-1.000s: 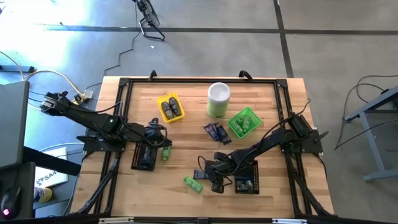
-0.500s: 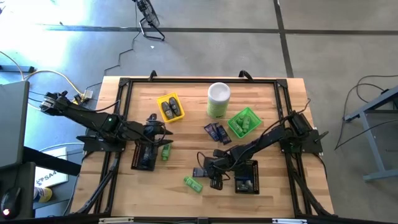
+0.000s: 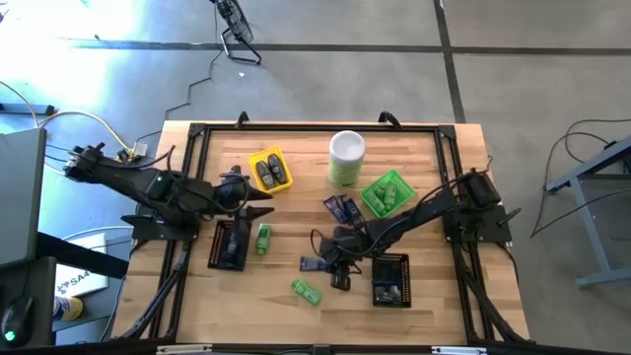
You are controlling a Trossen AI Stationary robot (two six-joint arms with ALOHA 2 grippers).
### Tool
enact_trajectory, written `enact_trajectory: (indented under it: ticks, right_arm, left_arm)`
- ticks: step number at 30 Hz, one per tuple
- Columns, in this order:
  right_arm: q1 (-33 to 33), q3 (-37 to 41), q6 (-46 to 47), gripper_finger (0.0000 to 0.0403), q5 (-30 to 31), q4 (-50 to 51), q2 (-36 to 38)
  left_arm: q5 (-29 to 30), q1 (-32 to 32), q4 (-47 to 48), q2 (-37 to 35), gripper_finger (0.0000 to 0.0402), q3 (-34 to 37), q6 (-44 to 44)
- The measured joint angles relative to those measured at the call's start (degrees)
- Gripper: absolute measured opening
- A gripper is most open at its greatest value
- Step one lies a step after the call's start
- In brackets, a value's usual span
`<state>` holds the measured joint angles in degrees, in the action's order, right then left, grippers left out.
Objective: Pick & Place Travel size toiletries
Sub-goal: Put the shave cream into the left black bin
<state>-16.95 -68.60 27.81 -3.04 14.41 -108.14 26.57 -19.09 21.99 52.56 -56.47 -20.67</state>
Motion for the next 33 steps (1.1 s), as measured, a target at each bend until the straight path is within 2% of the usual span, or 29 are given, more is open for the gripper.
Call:
enact_trajectory:
  ticks: [6, 9, 13, 18, 22, 25, 33]
  right_arm:
    - [1.3, 0.0, -2.6, 0.0132, 9.0, -0.7, 6.2]
    - [1.4, 0.0, -3.4, 0.0131, 14.7, -0.8, 9.5]
    - [1.0, 0.0, -6.4, 0.0131, 23.6, -4.9, 13.2]
    - [0.4, 0.0, -11.9, 0.0132, 31.3, -15.1, 15.0]
    - [0.0, -0.1, -15.5, 0.0132, 34.2, -19.9, 15.0]
    - [-0.1, -0.1, -16.0, 0.0132, 35.0, -20.0, 15.0]
    - [-0.1, -0.1, -16.1, 0.0133, 35.1, -19.3, 15.0]
  left_arm:
    - [0.0, 0.0, 7.3, 0.0, 0.0157, -5.7, -8.5]
    - [0.0, 0.0, 8.7, 0.0, 0.0157, -7.1, -15.7]
    - [-0.5, 0.0, 9.2, 0.0, 0.0157, -7.4, -26.4]
    - [-3.2, 0.0, 9.5, 0.0, 0.0157, -7.4, -31.6]
    - [-3.2, 0.0, 8.9, 0.3, 0.0157, -7.4, -38.2]
    - [-3.2, 0.0, 8.6, 0.9, 0.0157, -7.4, -42.7]
    - [-2.9, 0.0, 7.2, 5.1, 0.0157, -7.4, -44.3]
